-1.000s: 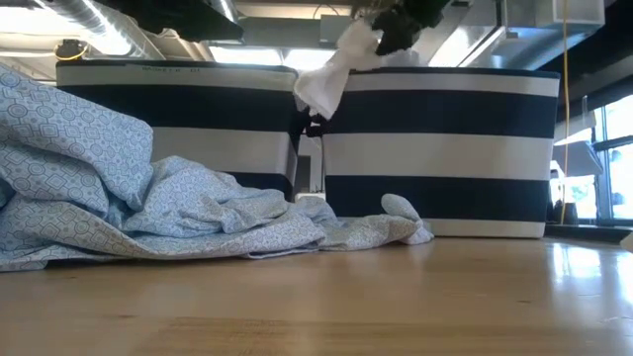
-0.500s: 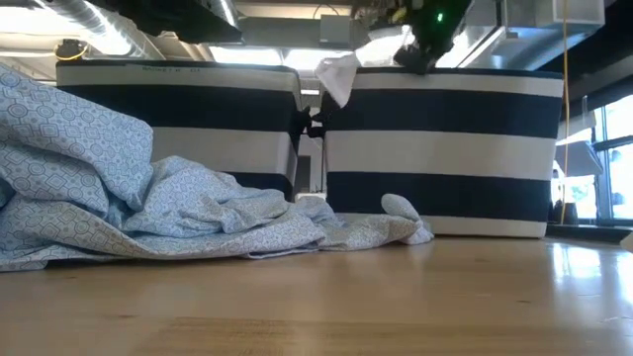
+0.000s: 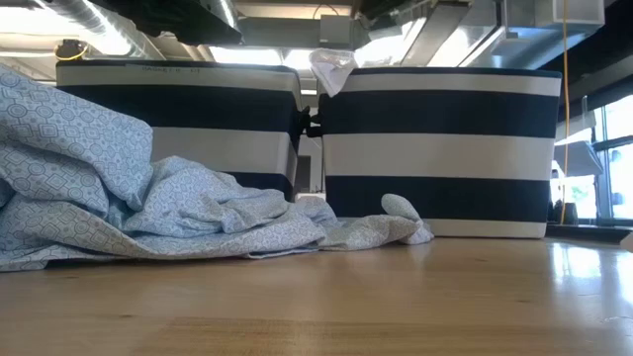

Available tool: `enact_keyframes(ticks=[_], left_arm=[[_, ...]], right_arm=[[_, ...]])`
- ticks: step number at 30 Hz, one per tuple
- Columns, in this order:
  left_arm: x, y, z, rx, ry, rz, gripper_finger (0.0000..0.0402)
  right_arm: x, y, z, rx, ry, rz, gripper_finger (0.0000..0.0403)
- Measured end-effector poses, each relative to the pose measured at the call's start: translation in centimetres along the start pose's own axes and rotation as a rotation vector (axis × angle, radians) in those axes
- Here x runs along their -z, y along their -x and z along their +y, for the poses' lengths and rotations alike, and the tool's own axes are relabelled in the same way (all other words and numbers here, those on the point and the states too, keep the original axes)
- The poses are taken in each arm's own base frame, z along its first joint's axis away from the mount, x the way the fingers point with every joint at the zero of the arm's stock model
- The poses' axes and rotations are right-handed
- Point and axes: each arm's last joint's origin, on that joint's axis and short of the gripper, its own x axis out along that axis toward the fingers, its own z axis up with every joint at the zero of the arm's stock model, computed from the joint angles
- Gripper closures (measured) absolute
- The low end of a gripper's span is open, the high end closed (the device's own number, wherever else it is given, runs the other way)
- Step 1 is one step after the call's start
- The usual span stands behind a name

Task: Sort clothes
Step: Put the white dress into the right laundry bin

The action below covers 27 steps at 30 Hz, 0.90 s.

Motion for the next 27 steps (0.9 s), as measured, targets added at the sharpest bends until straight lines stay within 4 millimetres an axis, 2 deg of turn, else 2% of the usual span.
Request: enact_keyframes(ticks=[3, 11, 15, 20, 24, 27], left_arm=[[0.0, 0.0, 0.0, 0.0, 0.0, 0.0, 0.0229], [0.0, 0.0, 0.0, 0.0, -0.013, -0.002, 0.0229], [0.0, 0.0, 0.0, -0.001, -0.018, -0.004, 0.0229], [-0.1, 0.0, 0.0, -0.002, -0.016, -0.008, 0.0229], [-0.1, 0.0, 0.0, -0.001, -0.017, -0.006, 0.0229], [0.0, 0.0, 0.0, -0.001, -0.018, -0.004, 0.0229]], right_arm=[[1.0, -1.7, 2.2, -0.027, 0.06, -0.003, 0.0169], [6.0, -7.7, 6.8, -0.078, 0.138, 0.098, 0.0169], [6.9, -9.8, 8.2, -0.063, 0.185, 0.067, 0.0169], [5.9, -11.0, 8.5, 0.1, 0.236, -0.033, 0.0169], [4.4, -10.8, 7.9, 0.271, 0.236, -0.114, 0.0169], [3.3, -9.8, 7.1, 0.39, 0.236, -0.153, 0.0169]])
